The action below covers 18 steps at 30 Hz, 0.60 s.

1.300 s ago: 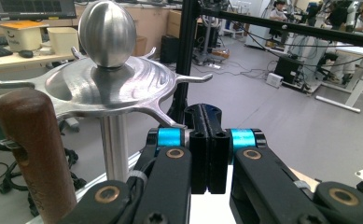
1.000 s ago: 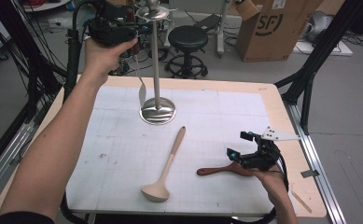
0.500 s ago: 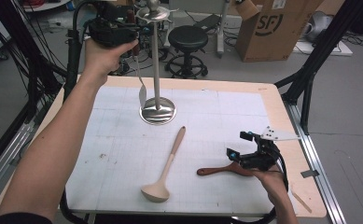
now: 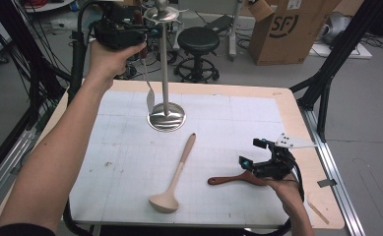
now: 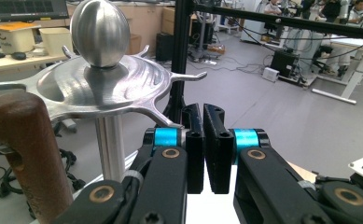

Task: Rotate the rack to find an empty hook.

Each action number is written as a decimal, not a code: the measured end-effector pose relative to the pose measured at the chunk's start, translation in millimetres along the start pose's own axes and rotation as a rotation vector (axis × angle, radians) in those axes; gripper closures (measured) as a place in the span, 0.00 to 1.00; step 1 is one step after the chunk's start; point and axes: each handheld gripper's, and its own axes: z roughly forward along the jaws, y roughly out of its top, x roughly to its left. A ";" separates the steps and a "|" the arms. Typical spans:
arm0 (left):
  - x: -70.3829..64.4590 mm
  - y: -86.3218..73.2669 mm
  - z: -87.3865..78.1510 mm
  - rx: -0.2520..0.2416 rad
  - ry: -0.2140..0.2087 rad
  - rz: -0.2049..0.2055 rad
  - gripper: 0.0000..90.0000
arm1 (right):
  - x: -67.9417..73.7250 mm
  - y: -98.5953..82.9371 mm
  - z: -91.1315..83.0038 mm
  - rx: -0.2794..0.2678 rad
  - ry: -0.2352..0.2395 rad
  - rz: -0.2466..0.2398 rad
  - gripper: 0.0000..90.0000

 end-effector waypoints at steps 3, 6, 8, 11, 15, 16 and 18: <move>-0.7 -0.1 -0.5 0.001 -0.006 0.006 0.96 | 0.6 0.0 0.4 0.002 0.001 0.004 0.00; -1.9 0.2 -0.6 0.004 -0.009 0.020 0.94 | 0.6 -0.2 0.8 0.003 0.002 0.002 0.00; -1.4 0.2 -0.8 0.005 -0.006 0.022 0.91 | 0.5 -0.1 0.8 0.002 0.001 0.003 0.00; -1.7 -0.1 -0.1 0.001 -0.008 0.028 0.89 | 0.6 -0.2 1.2 0.003 0.002 0.000 0.00; -2.8 -0.4 1.1 -0.001 -0.010 0.035 0.86 | 0.5 -0.4 0.7 0.002 0.002 0.003 0.00; -3.0 -0.3 1.1 0.001 -0.009 0.040 0.86 | 0.6 -0.4 0.6 0.002 0.002 0.004 0.00; -3.5 -0.2 0.1 0.005 0.000 0.057 0.90 | 0.6 -0.4 0.8 0.003 0.003 0.001 0.00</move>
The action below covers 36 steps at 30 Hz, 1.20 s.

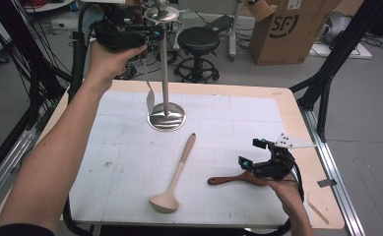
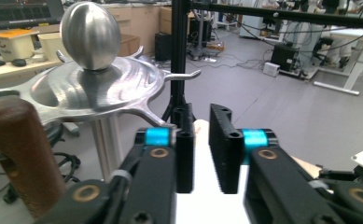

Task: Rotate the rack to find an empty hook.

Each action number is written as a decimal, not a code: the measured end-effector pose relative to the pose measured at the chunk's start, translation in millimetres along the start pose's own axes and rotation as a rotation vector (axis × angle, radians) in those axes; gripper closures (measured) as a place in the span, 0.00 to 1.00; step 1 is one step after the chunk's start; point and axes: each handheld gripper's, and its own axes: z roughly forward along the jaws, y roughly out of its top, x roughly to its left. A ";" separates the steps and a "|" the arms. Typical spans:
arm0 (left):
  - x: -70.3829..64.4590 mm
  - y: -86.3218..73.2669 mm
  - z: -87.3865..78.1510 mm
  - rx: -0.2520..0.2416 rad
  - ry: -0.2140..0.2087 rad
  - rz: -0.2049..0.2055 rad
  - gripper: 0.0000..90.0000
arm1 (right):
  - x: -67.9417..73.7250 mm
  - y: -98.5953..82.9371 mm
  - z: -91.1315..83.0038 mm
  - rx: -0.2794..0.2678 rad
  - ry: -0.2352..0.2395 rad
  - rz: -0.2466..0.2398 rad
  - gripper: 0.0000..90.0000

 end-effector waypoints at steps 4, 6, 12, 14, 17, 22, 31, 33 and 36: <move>-0.8 -1.0 -2.1 -0.011 0.015 0.019 0.93 | 0.0 0.0 0.0 -0.002 -0.001 0.002 0.00; -0.6 -1.1 -1.3 -0.013 0.014 0.014 0.93 | -0.3 -0.1 0.4 -0.001 -0.001 0.000 0.00; -1.7 -1.8 2.3 -0.018 0.016 0.018 0.86 | 0.4 -0.2 1.0 0.003 0.001 0.004 0.00; -1.9 -2.1 2.5 -0.017 0.004 0.023 0.84 | 0.2 -0.2 0.6 0.000 0.002 0.002 0.00; -1.4 -2.4 1.1 -0.017 -0.002 0.034 0.80 | -0.1 -0.4 0.3 -0.002 0.000 -0.002 0.00; -0.7 -4.1 0.8 -0.032 -0.005 0.020 0.81 | 0.3 -0.5 -0.1 -0.002 0.002 0.001 0.00; -7.6 -9.5 0.8 -0.051 0.067 0.148 0.91 | 0.7 -0.7 0.4 0.001 0.003 0.005 0.00; -6.3 -10.0 -0.9 -0.058 0.062 0.142 0.94 | 0.2 -0.9 0.3 -0.002 0.001 0.004 0.00; -3.7 -10.0 -2.0 -0.068 0.040 0.105 0.95 | 0.4 -1.2 0.7 0.002 0.003 0.005 0.00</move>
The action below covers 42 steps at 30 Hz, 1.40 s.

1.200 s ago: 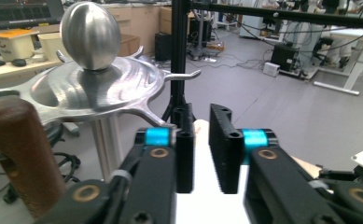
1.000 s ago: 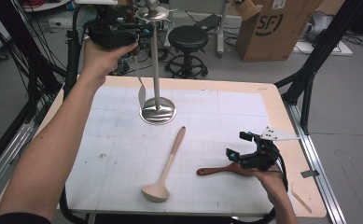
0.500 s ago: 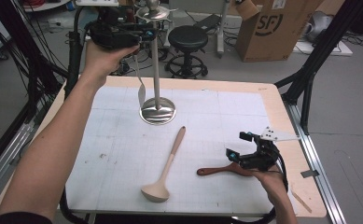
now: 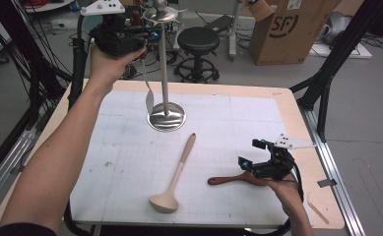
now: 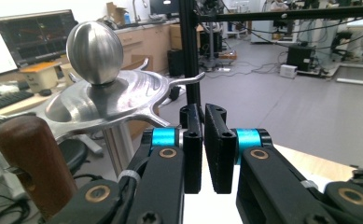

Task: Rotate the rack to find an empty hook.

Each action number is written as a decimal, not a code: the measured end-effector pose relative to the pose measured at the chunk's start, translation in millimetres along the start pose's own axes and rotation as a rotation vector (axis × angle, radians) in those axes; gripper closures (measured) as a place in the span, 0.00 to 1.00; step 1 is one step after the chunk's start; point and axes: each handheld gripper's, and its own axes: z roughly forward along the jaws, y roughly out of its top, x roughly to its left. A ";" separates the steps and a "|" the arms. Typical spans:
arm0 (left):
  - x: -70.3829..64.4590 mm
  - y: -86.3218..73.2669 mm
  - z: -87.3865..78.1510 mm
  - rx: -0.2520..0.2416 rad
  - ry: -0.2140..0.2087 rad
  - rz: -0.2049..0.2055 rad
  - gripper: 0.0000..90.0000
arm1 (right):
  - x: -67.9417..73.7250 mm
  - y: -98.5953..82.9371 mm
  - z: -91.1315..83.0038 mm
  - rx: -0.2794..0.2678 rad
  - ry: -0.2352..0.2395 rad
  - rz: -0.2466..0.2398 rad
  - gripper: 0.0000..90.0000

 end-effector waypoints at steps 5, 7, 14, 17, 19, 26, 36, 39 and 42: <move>-0.4 0.6 -0.3 0.000 0.003 -0.023 0.83 | -0.4 0.0 0.7 -0.002 -0.001 -0.004 0.00; -1.5 0.4 1.1 0.005 -0.011 -0.020 0.83 | 0.2 0.0 0.8 0.002 0.001 0.000 0.00; 7.0 -1.2 -0.1 -0.015 -0.068 -0.125 0.88 | 0.0 0.1 0.0 -0.003 -0.001 -0.002 0.00; 11.8 -2.7 -0.8 0.003 -0.100 -0.176 0.93 | 0.1 0.1 0.3 -0.001 0.001 -0.001 0.00; 12.8 -4.9 0.9 0.044 -0.093 -0.183 0.93 | 0.1 0.1 1.0 0.001 0.002 -0.002 0.00; 9.7 -2.5 -1.7 0.017 -0.079 -0.140 0.97 | 0.3 0.0 2.2 0.004 0.004 -0.001 0.00; 7.7 5.2 -1.3 0.012 -0.023 -0.142 0.99 | 1.1 -0.2 5.0 0.008 0.006 0.000 0.00; 6.0 5.1 1.8 0.025 -0.007 -0.139 0.99 | 1.3 -0.4 6.3 0.013 0.007 -0.003 0.00; 5.9 4.7 2.1 0.025 -0.002 -0.144 1.00 | 1.1 -0.2 5.9 0.007 0.008 -0.006 0.00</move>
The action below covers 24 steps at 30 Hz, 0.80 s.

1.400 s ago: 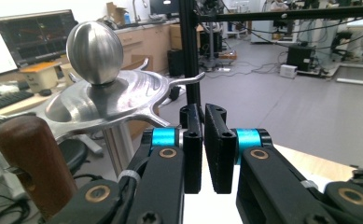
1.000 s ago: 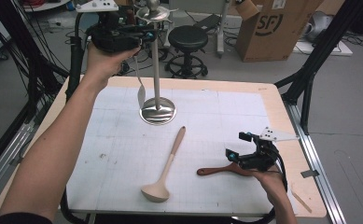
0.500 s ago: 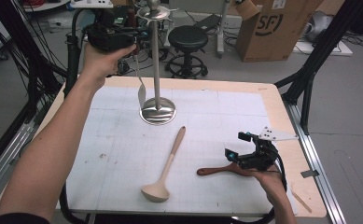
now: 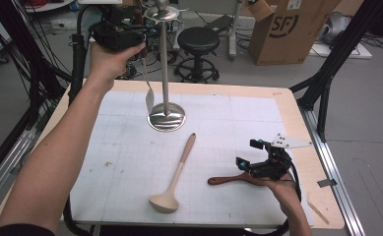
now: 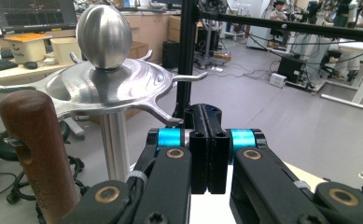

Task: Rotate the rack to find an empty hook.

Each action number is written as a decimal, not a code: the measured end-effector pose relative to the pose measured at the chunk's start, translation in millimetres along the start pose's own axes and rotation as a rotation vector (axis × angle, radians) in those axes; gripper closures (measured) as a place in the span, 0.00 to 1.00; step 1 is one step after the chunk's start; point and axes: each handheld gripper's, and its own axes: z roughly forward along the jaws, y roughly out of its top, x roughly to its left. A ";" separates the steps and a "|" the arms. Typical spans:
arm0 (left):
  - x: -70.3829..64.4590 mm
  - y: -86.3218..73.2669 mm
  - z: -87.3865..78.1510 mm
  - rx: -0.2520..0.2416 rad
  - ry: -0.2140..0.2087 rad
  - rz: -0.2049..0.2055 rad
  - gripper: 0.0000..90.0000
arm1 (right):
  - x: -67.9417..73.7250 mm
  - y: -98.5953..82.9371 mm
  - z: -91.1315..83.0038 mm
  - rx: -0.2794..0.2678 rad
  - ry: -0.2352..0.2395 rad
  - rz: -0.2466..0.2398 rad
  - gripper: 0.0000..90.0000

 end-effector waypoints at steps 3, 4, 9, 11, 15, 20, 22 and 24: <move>-0.1 0.9 -1.9 -0.002 0.011 0.002 1.00 | -0.1 -0.1 -1.4 0.000 0.000 0.007 0.00; 0.5 1.5 -3.3 -0.012 0.008 -0.004 1.00 | -0.4 -0.1 -1.6 -0.002 -0.001 0.006 0.00; 2.2 2.1 -5.8 -0.012 0.007 -0.011 1.00 | 0.2 -0.1 0.0 0.003 0.002 0.001 0.00; 1.1 1.9 -4.4 -0.007 0.002 -0.009 1.00 | 0.4 0.1 0.9 0.003 0.002 -0.002 0.00; 0.1 0.5 0.1 0.000 -0.003 -0.010 1.00 | 0.5 0.4 1.5 0.000 0.000 0.001 0.00; 1.0 0.6 -1.0 -0.005 0.012 -0.006 1.00 | -0.4 0.3 0.8 0.004 0.002 0.002 0.00; 2.9 1.0 -3.3 -0.005 0.022 -0.009 1.00 | -0.9 0.2 0.6 0.002 0.001 0.003 0.00; 5.6 1.6 -6.7 -0.012 0.032 -0.016 1.00 | -0.5 0.2 0.7 0.003 0.002 0.004 0.00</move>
